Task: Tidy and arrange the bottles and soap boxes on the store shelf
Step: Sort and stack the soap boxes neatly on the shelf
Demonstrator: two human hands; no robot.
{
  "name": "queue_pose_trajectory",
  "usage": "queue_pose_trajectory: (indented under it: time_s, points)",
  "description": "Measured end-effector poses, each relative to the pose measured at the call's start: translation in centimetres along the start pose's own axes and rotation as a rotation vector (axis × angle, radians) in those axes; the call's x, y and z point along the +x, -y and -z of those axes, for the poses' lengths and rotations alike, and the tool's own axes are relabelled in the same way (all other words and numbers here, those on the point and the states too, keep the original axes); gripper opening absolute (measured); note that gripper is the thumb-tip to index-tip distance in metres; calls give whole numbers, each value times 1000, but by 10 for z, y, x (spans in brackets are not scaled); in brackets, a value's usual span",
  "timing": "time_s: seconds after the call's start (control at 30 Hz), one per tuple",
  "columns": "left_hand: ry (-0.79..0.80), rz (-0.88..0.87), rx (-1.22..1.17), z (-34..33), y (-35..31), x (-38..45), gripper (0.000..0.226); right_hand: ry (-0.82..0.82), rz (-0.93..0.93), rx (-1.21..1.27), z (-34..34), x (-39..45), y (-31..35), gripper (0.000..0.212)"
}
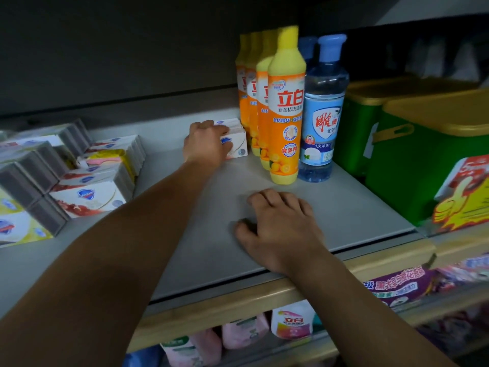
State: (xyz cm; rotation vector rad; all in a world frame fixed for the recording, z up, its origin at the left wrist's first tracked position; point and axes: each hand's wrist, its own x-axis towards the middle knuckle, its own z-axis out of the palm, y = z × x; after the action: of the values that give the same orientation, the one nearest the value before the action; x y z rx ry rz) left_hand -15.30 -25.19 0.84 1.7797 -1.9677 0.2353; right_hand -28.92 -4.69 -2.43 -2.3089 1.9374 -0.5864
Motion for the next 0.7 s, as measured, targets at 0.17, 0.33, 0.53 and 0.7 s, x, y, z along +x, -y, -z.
queue_pose_trajectory:
  time_s: [0.17, 0.33, 0.53, 0.7]
  points:
    - [99, -20, -82, 41, -4, 2, 64, 32, -21, -20, 1, 1, -1, 55]
    - [75, -183, -194, 90, 20, -58, 43, 81, -45, -26, 5, 1, 1, 54]
    - [159, -169, -233, 134, 94, -160, 35, 118, -146, -64, 9, 8, 12, 57]
    - [186, -78, -178, 155, 158, -221, 38, 69, -117, -109, -4, 22, 63, 56]
